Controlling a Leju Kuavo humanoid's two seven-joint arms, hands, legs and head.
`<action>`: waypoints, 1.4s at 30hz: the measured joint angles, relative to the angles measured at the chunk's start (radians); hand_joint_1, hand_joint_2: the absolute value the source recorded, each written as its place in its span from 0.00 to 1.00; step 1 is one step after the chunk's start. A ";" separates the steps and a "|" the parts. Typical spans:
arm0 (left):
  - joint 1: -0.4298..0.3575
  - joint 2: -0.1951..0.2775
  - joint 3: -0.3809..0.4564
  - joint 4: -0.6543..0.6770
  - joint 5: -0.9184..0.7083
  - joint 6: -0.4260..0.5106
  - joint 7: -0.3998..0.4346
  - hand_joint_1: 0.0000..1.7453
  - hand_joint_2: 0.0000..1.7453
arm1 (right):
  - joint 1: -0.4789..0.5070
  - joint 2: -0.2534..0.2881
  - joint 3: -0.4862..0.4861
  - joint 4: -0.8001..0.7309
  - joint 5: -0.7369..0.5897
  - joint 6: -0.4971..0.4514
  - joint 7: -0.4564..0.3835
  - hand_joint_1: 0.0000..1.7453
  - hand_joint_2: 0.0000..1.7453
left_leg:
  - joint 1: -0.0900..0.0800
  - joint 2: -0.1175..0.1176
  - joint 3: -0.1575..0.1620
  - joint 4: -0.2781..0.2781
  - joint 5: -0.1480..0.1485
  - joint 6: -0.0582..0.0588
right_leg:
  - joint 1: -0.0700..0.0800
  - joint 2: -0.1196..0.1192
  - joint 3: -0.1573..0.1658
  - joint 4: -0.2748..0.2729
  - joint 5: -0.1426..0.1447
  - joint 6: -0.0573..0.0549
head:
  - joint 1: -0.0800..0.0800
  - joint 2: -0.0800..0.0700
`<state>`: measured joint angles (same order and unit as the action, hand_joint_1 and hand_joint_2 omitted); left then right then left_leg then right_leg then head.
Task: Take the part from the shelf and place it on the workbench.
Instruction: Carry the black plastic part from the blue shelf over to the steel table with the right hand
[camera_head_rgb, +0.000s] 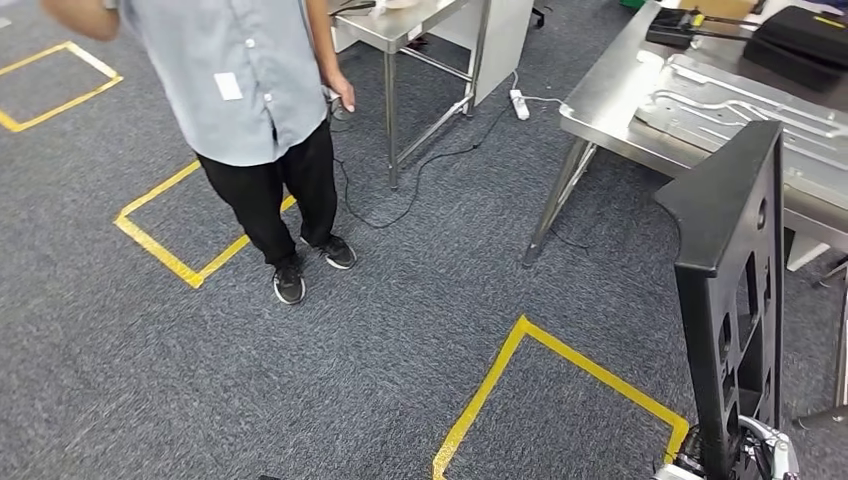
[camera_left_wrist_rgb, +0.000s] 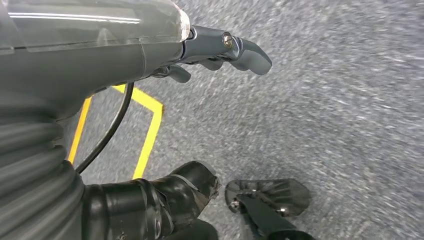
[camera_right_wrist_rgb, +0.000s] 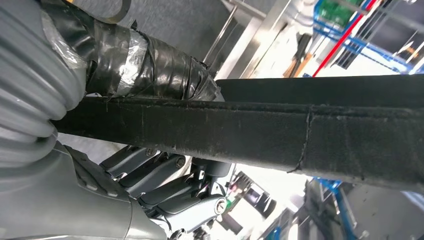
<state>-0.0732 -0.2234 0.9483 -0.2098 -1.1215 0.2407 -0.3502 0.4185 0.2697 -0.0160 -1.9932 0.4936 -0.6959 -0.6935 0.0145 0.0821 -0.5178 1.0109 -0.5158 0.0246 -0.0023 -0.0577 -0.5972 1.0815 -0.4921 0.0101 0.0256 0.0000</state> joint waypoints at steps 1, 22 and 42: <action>-0.001 0.000 0.000 0.000 0.000 0.000 0.000 0.00 1.00 | 0.000 0.000 0.000 0.000 0.000 0.000 0.000 1.00 1.00 | -0.002 0.009 0.003 0.000 -0.003 -0.004 | 0.006 -0.017 0.018 -0.035 0.006 -0.007 | 0.000 0.000; -0.004 0.000 0.004 0.000 -0.002 -0.015 -0.014 0.00 1.00 | 0.002 -0.005 -0.001 0.002 0.004 0.000 0.000 1.00 1.00 | 0.001 -0.109 -0.013 -0.004 0.018 0.003 | -0.004 0.150 -0.004 -0.023 0.000 0.000 | -0.001 0.000; 0.000 -0.002 0.004 0.000 -0.008 -0.020 -0.015 0.00 1.00 | -0.005 -0.021 0.000 0.011 0.033 0.001 0.010 1.00 1.00 | -0.001 -0.072 -0.113 0.274 -0.145 -0.039 | -0.006 0.062 0.021 -0.063 0.019 -0.036 | -0.003 0.000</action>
<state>-0.0736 -0.2257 0.9525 -0.2098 -1.1292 0.2211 -0.3651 0.4130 0.2482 -0.0164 -1.9826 0.5268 -0.6948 -0.6833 0.0136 0.0100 -0.6309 1.2845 -0.6607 -0.0142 -0.0085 0.0043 -0.5767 1.0186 -0.4734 -0.0254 0.0227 0.0000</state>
